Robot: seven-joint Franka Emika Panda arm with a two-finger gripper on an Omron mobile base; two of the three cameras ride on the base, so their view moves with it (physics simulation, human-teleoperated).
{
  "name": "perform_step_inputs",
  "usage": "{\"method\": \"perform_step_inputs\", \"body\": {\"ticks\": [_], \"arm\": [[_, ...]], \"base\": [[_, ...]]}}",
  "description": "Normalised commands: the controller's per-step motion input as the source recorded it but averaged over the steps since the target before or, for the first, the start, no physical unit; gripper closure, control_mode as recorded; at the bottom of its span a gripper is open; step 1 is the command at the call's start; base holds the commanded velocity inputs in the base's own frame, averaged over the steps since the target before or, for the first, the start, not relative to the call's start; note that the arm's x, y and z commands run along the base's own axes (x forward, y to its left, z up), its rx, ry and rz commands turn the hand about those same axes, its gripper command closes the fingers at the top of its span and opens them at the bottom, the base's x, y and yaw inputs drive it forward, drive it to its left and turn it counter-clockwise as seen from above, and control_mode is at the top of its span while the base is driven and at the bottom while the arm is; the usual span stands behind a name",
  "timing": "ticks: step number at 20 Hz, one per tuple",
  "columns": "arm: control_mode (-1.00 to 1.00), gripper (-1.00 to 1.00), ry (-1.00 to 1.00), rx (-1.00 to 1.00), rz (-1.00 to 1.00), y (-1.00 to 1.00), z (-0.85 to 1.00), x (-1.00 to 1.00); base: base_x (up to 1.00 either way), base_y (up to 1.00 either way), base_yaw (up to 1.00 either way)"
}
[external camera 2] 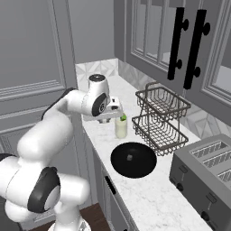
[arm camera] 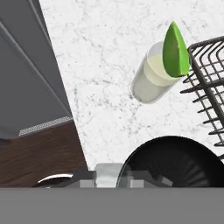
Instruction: Grab a lemon wedge from the fridge and one ice cube from the ice bowl, and put them in the glass of lemonade.
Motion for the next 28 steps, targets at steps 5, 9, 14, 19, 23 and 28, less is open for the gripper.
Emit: {"method": "perform_step_inputs", "body": {"ticks": [5,9,14,19,23,28], "arm": [[-1.00,1.00,0.12,0.00,-0.16,0.05,0.28,0.58],[-1.00,1.00,0.10,0.00,-0.04,-0.16,-0.02,0.44],[-1.00,1.00,0.02,0.00,-0.03,-0.13,-0.19,0.31],[-1.00,1.00,-0.03,0.00,-0.04,-0.03,-0.31,0.18],[-1.00,1.00,-0.02,0.00,-0.04,-0.02,-0.25,0.36],[-1.00,1.00,-0.01,0.00,-0.04,-0.13,-0.02,0.16]], "base": [[0.00,0.00,0.00],[0.00,0.00,0.00],[0.00,0.00,0.00],[0.00,0.00,0.00],[0.00,0.00,0.00],[0.00,0.00,0.00]]}}
